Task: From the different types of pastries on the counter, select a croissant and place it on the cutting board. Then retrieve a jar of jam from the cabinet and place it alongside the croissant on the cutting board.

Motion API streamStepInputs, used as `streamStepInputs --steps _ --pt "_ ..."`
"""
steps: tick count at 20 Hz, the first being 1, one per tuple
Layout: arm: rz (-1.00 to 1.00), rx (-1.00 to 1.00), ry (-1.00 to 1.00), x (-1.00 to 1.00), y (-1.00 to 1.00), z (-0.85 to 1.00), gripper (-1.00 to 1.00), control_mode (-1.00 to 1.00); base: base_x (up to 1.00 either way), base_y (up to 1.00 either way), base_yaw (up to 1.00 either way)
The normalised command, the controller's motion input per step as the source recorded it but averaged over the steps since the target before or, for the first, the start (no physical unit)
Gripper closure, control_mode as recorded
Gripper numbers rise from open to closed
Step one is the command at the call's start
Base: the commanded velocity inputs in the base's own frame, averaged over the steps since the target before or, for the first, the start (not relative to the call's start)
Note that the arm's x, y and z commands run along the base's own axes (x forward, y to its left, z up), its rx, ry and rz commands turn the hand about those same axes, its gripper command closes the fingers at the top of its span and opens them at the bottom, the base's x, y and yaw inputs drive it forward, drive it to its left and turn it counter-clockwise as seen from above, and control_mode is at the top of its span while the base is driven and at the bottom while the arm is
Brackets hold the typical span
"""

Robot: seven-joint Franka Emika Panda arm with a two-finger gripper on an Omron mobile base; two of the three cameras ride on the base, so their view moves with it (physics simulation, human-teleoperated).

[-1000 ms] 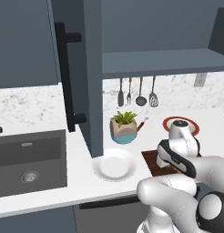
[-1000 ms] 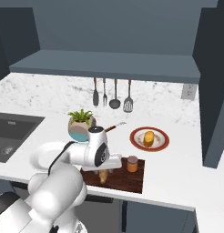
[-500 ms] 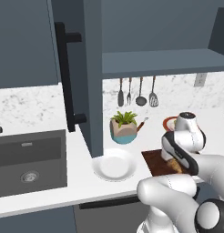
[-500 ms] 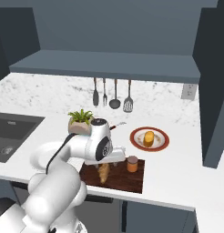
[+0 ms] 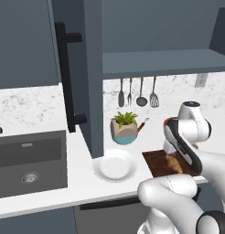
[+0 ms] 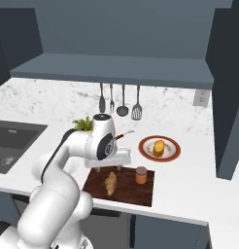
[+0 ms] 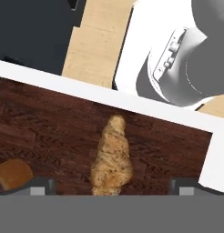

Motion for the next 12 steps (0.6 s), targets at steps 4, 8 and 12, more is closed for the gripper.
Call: streamStepInputs --steps 4,8,12 --pt "0.00 -0.06 0.03 -0.82 -0.14 0.43 -1.00 -1.00 0.00 0.00 0.00" --pt "0.00 -0.03 0.00 -0.89 -0.20 0.31 -1.00 -1.00 0.00 0.00 0.00" --pt "0.03 -0.01 -0.01 -0.54 -0.08 0.13 -1.00 -1.00 0.00 0.00 0.00"
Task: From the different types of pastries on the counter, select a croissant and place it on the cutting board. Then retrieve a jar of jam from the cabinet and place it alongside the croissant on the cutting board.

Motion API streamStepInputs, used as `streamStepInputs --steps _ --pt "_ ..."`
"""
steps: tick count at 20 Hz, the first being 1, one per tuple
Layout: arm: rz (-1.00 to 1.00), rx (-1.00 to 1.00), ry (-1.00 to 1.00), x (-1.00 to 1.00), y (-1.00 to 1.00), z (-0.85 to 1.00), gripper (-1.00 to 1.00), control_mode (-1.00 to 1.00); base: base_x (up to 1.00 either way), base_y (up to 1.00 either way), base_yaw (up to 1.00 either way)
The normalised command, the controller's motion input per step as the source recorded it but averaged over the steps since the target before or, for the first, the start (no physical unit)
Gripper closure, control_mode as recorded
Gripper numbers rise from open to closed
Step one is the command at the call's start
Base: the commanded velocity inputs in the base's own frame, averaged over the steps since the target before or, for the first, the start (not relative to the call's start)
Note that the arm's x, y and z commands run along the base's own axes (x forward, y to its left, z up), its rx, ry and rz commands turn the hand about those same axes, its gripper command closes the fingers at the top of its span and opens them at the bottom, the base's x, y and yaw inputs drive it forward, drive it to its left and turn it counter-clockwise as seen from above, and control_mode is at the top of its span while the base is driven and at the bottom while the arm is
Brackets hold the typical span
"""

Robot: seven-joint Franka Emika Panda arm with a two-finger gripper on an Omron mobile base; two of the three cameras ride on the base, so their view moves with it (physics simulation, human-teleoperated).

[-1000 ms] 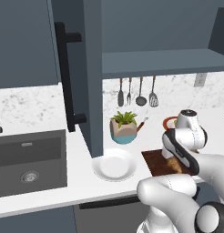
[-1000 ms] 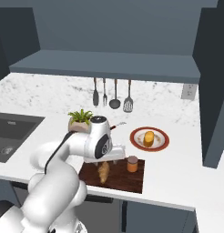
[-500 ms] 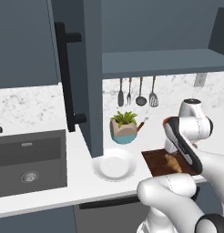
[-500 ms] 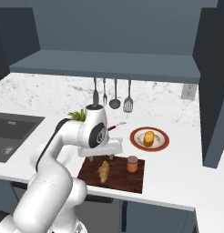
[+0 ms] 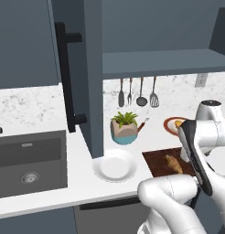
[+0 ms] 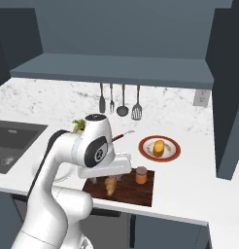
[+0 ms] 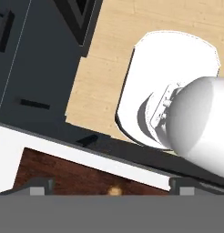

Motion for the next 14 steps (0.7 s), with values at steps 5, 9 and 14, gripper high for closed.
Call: streamStepInputs --steps 5,9,14 --pt "0.03 -0.05 -0.06 -0.62 -0.15 0.05 -1.00 -1.00 0.00 0.00 0.00" --pt "0.00 -0.05 -0.05 -0.63 -0.41 0.00 -1.00 -1.00 0.00 0.00 0.00" --pt "0.00 -0.01 -0.01 -0.84 -0.64 0.03 -1.00 -1.00 0.00 0.00 0.00"
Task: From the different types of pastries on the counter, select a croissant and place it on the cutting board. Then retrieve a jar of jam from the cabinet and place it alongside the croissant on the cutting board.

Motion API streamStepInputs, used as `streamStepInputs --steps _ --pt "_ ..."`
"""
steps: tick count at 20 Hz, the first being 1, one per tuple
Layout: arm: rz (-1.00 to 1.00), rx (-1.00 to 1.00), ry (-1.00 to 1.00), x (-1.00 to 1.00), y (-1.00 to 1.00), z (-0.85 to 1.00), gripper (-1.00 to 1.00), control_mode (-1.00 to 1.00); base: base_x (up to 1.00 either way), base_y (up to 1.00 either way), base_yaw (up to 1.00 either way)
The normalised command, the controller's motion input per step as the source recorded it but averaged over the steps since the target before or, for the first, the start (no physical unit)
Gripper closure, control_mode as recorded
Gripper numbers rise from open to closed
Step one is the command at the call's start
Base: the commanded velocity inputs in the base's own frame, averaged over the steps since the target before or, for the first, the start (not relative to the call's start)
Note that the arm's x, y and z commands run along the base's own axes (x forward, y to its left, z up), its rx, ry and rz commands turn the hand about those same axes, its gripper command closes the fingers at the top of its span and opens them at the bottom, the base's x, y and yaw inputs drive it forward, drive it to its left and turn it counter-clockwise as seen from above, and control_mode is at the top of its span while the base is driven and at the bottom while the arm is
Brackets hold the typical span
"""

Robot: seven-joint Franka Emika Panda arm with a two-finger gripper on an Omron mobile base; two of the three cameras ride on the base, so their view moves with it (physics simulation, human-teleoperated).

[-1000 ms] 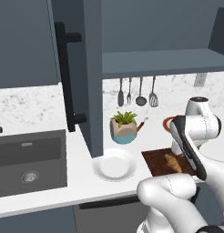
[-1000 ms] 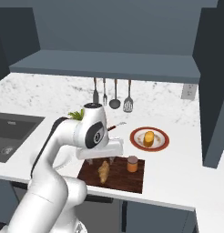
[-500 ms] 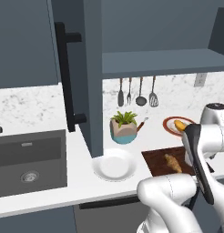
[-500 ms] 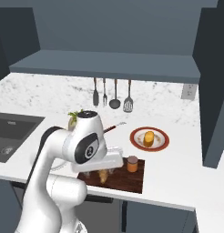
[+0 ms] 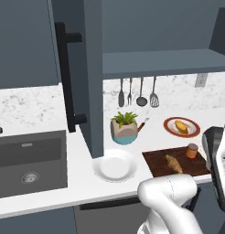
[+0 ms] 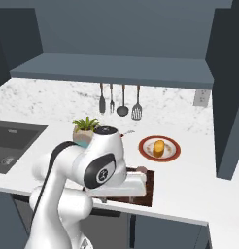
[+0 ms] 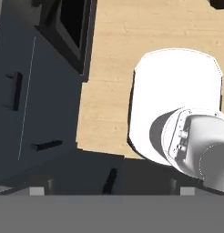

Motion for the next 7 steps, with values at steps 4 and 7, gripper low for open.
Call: streamStepInputs --steps 4,7 --pt "0.00 -0.01 0.00 -0.95 -0.62 0.00 -1.00 -1.00 0.00 0.00 0.00" --pt "0.00 -0.06 -0.01 -0.94 -0.53 -0.05 -1.00 -1.00 0.00 0.00 0.00"
